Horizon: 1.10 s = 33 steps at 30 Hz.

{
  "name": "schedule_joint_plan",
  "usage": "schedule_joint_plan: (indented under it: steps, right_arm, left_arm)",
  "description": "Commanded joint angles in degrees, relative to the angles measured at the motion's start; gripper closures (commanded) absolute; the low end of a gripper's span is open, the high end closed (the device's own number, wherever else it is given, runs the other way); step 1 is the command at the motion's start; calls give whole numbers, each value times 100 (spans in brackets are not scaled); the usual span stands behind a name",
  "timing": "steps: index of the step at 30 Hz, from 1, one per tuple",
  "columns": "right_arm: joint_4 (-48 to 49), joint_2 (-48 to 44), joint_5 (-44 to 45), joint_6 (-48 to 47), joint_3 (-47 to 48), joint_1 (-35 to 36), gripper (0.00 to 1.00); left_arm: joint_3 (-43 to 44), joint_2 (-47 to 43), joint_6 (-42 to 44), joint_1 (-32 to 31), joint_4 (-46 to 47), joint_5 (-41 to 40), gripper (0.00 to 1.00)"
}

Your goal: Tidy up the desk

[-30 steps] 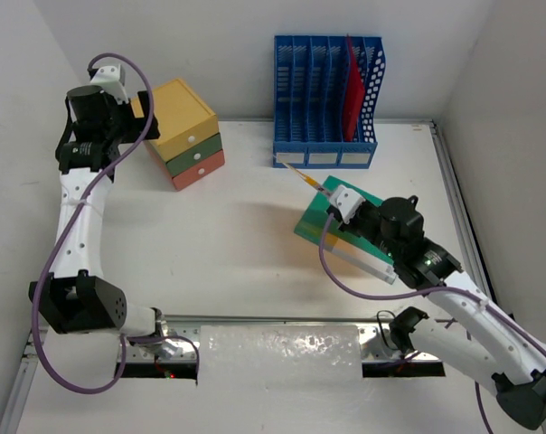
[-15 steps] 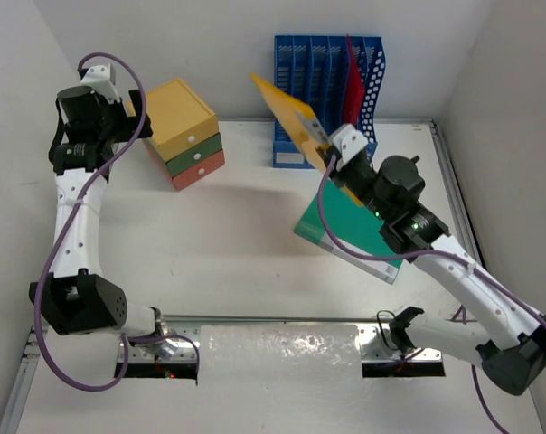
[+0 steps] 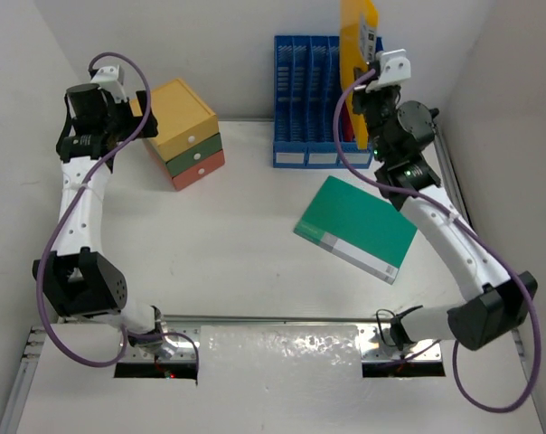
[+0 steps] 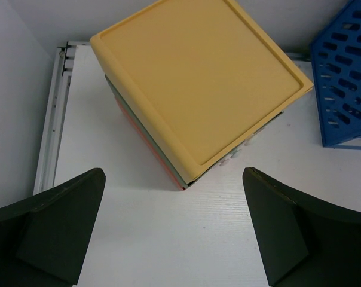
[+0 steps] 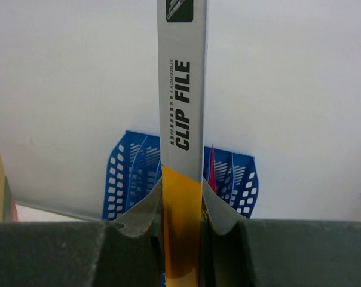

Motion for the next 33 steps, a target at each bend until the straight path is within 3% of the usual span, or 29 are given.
schedule_joint_plan:
  steps: [1,18,33]
  right_arm:
    - [623,351,20,443,511,-72,100]
    - [1062,1750,1030,355,1328,-168,100]
    - [2037,3420,793,277,2181,-362,100]
  left_arm:
    - [290,2,-6,77,243,136,0]
    - [220,116,161,138,340,48,0]
    - [184,371,258,261,428,101,0]
